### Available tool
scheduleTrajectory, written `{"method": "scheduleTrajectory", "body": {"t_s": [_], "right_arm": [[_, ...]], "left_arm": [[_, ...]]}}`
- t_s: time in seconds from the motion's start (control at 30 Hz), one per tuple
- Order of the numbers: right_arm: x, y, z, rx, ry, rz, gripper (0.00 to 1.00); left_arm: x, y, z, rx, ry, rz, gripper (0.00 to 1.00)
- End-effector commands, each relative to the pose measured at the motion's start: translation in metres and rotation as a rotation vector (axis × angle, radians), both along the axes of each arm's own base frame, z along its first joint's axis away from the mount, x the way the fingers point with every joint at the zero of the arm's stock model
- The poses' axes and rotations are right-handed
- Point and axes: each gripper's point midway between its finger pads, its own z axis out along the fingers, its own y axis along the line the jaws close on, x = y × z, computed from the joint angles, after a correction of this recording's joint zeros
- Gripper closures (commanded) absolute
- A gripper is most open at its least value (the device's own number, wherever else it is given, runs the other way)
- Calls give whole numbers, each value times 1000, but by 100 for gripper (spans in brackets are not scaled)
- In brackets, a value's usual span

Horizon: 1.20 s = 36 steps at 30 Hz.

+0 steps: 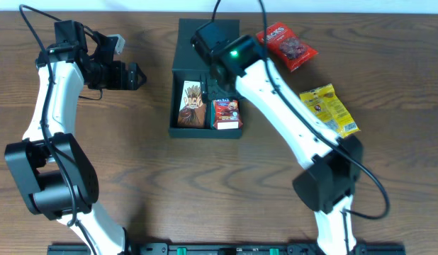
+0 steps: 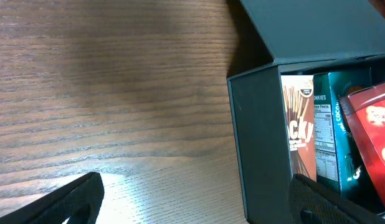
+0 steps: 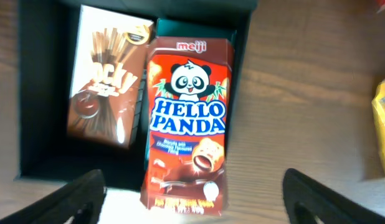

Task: Pack container
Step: 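Push the Hello Panda box upright beside the Pocky box, release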

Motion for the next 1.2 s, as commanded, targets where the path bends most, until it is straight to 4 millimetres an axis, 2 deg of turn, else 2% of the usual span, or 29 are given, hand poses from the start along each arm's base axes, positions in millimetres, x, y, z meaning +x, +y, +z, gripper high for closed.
{"method": "scheduleTrajectory", "body": {"t_s": [0.0,0.1,0.17,0.2,0.23,0.27,0.3,0.33,0.47,0.67,0.73,0.9,1.0,1.17], "right_arm": [[2,-7,4,-29,-12,35,2],[2,-7,1,-35,-6,43,1],[-1,-7,0,-37,10,61,10],[-5,-7,0,-39,26,84,21],[-9,-8,-1,-44,43,102,39],[-14,-9,-2,-51,64,122,61],[-20,-10,-3,-57,94,156,88],[-27,-11,-4,-59,125,186,99],[-52,-10,-13,-69,230,271,99],[-69,-14,-53,-106,321,311,98],[-76,-9,-64,-76,355,346,99],[-68,-1,-82,-54,317,357,98],[-61,-3,-91,-60,289,346,98],[-63,-6,-87,-63,294,347,98]], "left_arm": [[6,3,19,11,-46,12,4],[6,3,19,11,-46,12,5],[5,3,19,11,-43,12,4],[5,3,19,10,-42,12,5],[5,3,19,11,-42,12,5],[5,3,19,11,-42,12,4],[5,3,19,11,-42,12,5],[5,3,19,11,-42,12,5],[5,3,19,11,-43,12,5],[5,3,19,11,-43,12,4],[5,4,19,12,-44,12,5],[6,4,19,13,-48,12,5],[6,4,19,13,-48,12,5],[6,4,19,12,-47,12,4]]}}
